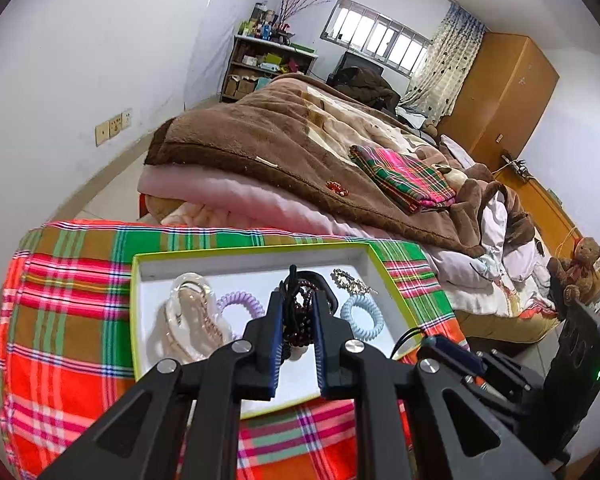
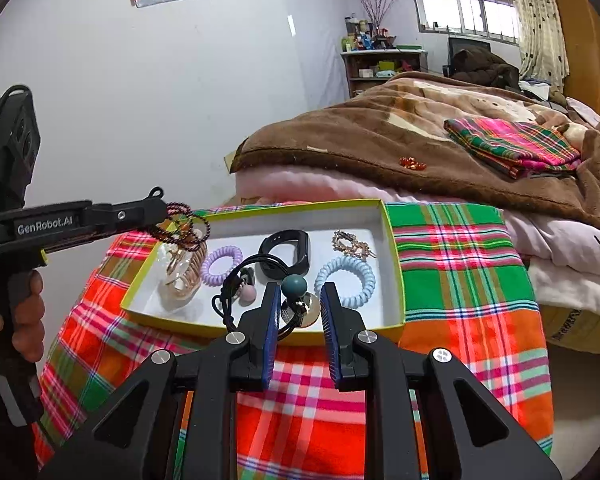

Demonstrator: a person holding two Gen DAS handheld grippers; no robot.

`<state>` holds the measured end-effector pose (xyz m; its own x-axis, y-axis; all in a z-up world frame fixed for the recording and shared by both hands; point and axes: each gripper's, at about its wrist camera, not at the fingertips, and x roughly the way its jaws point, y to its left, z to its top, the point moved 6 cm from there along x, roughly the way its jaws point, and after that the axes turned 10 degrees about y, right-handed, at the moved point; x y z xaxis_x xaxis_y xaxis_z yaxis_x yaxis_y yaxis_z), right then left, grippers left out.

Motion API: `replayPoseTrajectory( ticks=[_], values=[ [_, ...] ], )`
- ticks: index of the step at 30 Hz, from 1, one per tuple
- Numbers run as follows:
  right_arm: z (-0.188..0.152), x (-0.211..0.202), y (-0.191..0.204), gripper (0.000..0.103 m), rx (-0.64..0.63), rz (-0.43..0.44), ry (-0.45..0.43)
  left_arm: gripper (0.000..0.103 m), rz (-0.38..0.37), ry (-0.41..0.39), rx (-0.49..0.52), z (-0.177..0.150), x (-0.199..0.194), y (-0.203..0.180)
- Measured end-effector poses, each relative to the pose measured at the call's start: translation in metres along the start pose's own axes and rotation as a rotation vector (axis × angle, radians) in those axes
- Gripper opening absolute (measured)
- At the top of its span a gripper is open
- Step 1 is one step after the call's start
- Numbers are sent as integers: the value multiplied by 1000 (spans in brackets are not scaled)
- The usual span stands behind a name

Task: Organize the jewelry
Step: 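Lift and carry the hair tie and bracelet with both tools over the box, then lower the bracelet and hair tie into the box and open both tools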

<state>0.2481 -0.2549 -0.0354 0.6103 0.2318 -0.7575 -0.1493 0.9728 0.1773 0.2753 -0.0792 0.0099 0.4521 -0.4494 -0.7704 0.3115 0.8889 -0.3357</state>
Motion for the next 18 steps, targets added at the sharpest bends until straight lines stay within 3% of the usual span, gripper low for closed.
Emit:
replayPoseTrajectory(
  ticks=[18],
  values=[
    [1, 54, -2, 21, 4, 1, 96, 14, 0, 88, -54, 16, 68, 15]
  ],
)
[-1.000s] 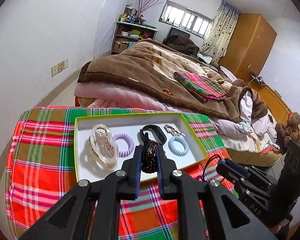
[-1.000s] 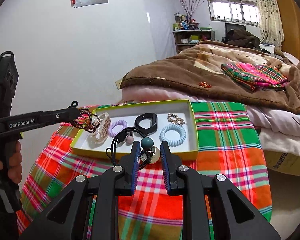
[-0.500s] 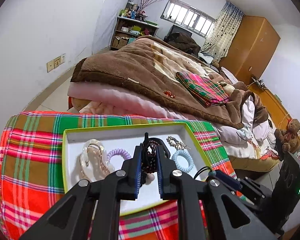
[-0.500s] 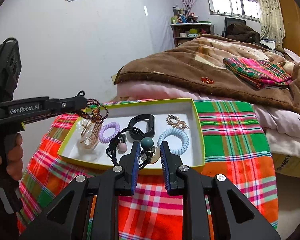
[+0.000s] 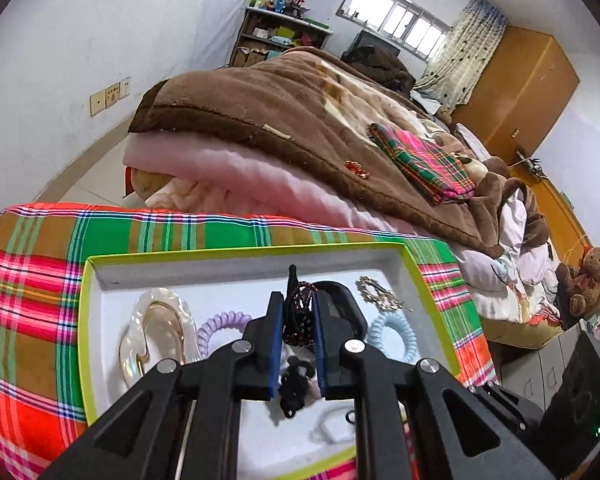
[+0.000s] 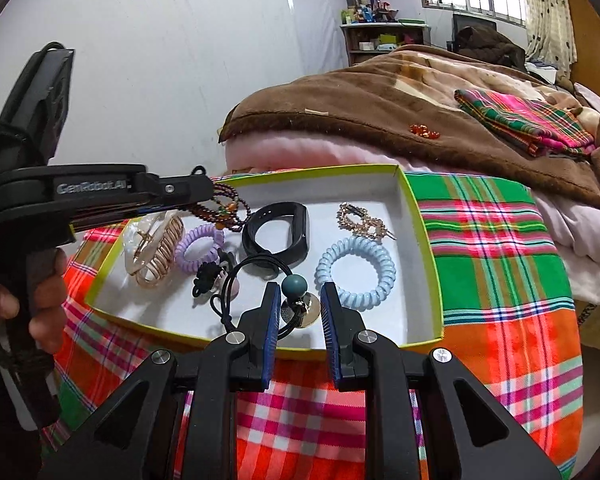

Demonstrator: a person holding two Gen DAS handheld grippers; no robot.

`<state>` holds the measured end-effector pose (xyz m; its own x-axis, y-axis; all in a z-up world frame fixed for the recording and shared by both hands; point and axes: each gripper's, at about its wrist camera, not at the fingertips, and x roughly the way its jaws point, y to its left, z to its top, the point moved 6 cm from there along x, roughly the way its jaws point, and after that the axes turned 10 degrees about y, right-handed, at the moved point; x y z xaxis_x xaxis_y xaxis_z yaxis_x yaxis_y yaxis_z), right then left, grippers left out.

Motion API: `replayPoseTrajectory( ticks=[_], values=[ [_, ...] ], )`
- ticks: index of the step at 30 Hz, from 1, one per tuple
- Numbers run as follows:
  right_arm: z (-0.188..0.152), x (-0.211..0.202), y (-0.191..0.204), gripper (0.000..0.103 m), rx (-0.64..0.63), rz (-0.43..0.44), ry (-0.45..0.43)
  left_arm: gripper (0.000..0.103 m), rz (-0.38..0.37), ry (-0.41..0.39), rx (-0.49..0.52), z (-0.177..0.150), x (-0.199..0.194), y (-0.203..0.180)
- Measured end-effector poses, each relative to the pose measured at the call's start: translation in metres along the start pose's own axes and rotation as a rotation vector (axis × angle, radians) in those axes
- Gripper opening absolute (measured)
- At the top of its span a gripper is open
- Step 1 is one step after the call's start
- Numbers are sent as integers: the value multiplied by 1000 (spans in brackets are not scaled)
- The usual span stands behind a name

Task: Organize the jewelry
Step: 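Lower the bracelet and hair tie into the box and open both tools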

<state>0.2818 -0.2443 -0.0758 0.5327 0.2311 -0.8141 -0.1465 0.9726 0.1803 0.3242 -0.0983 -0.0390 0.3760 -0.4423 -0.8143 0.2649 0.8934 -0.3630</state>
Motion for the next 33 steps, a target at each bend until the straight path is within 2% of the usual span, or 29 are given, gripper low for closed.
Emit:
replayPoseTrajectory(
  ticks=[6, 20, 33],
  values=[
    [0, 9, 3, 21, -18, -9, 21, 14, -7, 4, -13, 7, 10, 3],
    [1, 20, 13, 21, -88, -61, 65, 15, 45, 62, -56, 1, 28, 23],
    [4, 26, 17, 21, -119, -101, 95, 16, 72, 79, -42, 1, 31, 21]
  ],
)
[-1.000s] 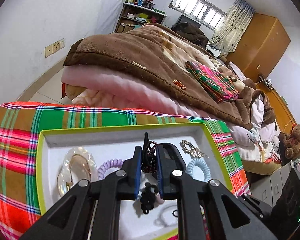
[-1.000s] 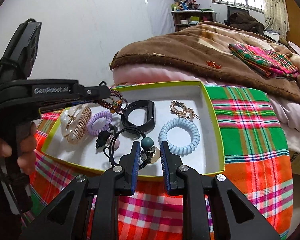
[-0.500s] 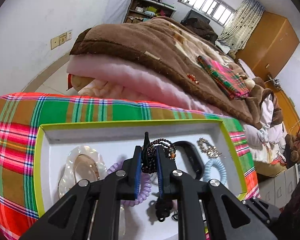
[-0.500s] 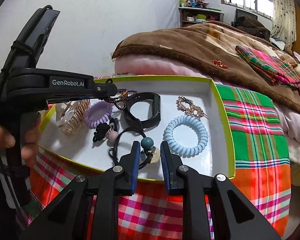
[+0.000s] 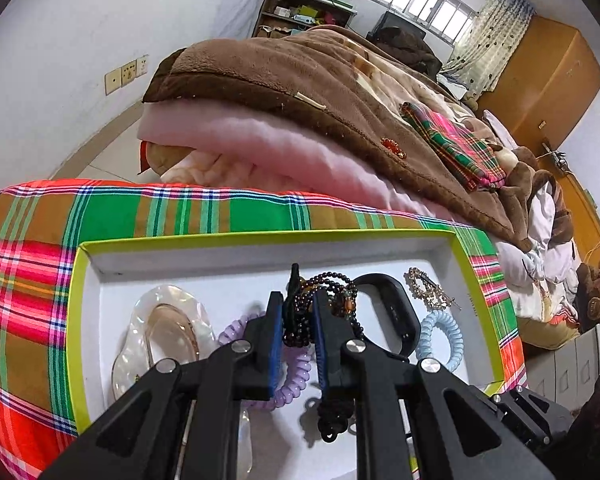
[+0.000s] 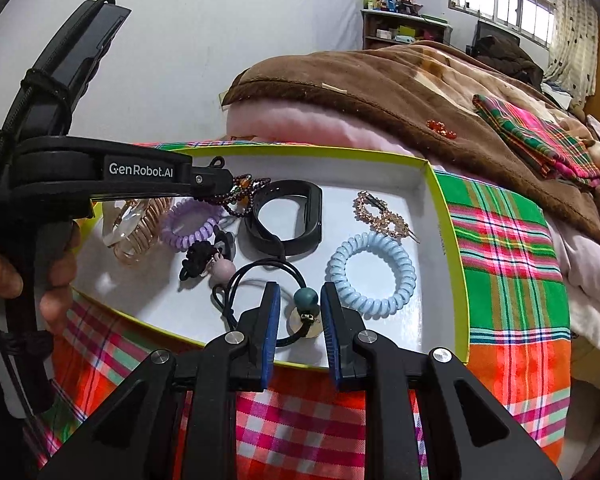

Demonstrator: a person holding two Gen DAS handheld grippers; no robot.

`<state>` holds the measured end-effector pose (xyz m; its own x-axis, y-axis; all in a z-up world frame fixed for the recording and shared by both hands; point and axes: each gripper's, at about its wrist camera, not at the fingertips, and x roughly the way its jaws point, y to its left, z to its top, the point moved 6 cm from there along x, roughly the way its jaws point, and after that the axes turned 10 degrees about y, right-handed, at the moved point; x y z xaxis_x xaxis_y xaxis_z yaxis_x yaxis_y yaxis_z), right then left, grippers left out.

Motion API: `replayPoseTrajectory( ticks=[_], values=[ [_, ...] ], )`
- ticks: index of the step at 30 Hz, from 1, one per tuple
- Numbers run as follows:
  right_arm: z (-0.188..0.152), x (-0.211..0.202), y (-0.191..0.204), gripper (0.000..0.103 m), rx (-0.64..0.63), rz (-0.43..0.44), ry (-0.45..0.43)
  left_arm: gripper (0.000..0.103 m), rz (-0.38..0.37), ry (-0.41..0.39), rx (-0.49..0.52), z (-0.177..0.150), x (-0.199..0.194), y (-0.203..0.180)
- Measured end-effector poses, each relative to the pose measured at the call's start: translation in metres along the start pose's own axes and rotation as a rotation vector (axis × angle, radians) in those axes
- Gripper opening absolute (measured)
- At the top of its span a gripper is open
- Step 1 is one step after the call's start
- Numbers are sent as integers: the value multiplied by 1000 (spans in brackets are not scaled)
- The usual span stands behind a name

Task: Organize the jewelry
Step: 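Lower the bracelet and hair tie into the box and open both tools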

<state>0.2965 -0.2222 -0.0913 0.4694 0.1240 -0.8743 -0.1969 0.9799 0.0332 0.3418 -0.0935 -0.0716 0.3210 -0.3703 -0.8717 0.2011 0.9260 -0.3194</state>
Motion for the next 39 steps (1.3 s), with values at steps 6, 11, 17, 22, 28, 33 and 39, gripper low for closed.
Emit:
replayPoseTrajectory(
  ticks=[6, 11, 17, 22, 28, 33, 39],
  values=[
    [0, 1, 0, 21, -2, 0, 7, 27, 1, 8, 4, -1, 1, -1],
    [0, 1, 0, 22, -3, -5, 7, 31, 4, 6, 10, -2, -1, -2],
    [-1, 0, -2, 26, 5, -16, 6, 37, 5, -1, 5, -2, -4, -2],
    [-1, -1, -1, 30, 1, -18, 4, 46, 13, -13, 6, -2, -8, -2],
    [-1, -8, -1, 30, 18, -16, -20, 54, 22, -38, 18, -7, -20, -6],
    [-3, -18, -1, 50, 33, -9, -41, 56, 28, -65, 39, -13, -36, -11],
    [-10, -41, -5, 50, 68, 3, -96, 60, 81, -124, 48, -29, -63, -12]
  ],
)
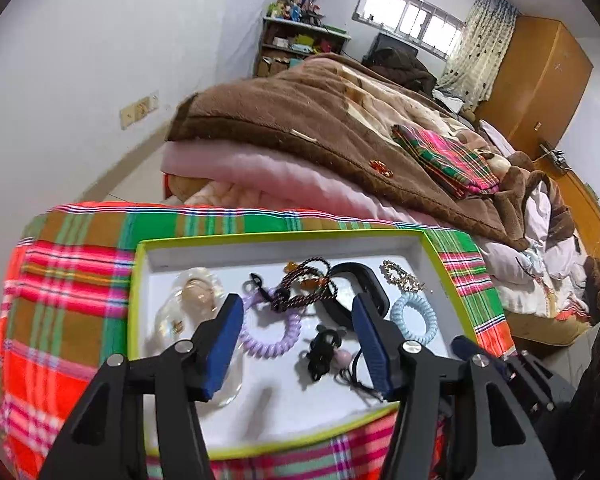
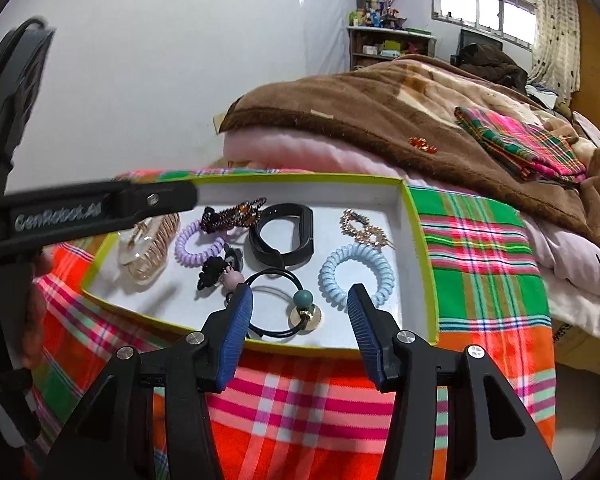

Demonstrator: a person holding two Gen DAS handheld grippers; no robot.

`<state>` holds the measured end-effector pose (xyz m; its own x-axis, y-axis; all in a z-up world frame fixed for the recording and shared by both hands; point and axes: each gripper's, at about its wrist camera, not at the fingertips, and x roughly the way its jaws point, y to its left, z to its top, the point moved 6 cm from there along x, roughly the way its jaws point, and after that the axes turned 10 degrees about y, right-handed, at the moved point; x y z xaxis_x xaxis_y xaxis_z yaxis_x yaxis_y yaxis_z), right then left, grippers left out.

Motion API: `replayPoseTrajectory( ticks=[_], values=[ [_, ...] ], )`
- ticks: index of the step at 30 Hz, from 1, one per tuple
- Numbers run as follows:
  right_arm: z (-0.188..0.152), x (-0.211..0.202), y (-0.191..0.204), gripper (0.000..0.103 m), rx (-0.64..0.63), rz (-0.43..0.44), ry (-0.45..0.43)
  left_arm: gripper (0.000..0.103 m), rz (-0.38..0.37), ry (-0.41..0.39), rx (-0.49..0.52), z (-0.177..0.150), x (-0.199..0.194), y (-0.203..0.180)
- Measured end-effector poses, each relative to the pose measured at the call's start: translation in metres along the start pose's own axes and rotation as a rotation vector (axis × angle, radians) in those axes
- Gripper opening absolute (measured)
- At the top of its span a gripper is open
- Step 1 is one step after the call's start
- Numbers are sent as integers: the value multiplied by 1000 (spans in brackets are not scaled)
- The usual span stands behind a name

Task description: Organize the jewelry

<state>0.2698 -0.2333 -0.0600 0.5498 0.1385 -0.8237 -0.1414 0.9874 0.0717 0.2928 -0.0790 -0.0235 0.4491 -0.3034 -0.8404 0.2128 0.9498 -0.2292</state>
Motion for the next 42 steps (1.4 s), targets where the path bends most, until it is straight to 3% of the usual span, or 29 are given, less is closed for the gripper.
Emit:
replayPoseTrajectory(
  ticks=[9, 12, 16, 20, 42],
  values=[
    [-17, -28, -3, 50, 66, 2, -51, 64, 81, -104, 3, -33, -41, 3],
    [-24, -38, -3, 50, 67, 1, -70, 64, 129, -119, 0, -46, -47, 4],
    [-31, -52, 0, 50, 64, -6, -96, 65, 120, -125, 7, -61, -52, -1],
    [-38, -64, 0, 50, 62, -16, -127, 65, 172, -143, 16, -72, -58, -4],
    [-55, -75, 6, 50, 62, 8, -143, 65, 183, -169, -3, -103, -69, -13]
  ],
)
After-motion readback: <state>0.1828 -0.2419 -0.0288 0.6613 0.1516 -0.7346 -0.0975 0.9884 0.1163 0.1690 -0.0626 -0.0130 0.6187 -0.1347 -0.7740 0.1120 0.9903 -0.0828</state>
